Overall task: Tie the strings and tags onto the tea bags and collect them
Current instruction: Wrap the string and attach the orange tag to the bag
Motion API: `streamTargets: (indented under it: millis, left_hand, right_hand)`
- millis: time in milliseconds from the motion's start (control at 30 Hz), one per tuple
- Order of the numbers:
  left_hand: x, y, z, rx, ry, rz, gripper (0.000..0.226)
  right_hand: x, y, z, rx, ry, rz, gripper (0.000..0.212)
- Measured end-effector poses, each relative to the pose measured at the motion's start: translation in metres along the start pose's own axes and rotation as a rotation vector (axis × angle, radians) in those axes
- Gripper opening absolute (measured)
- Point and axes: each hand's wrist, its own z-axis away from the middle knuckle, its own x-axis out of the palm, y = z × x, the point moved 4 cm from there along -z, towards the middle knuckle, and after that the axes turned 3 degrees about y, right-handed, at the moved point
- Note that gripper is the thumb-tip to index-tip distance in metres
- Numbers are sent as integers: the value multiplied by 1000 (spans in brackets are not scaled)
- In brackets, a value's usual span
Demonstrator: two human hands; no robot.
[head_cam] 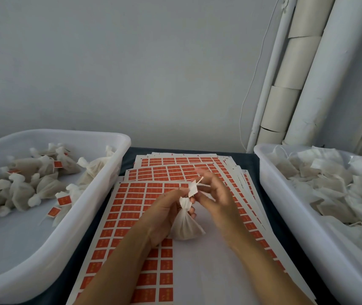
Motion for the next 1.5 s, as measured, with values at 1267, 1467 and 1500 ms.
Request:
streamTargets:
  millis: [1267,1467,1500]
  left_hand:
    - [4,-3,0,99,173,-352,18]
    - [4,-4,-1,149,182,-447,16]
    - [4,-4,-2,158,180,-480,16]
  right_hand:
    - [-26,-8,-5,-210,-13,321,14]
    - [-23,3,-5,-143,-11,382,15]
    - [-21,5,-4,-131,-15,388,16]
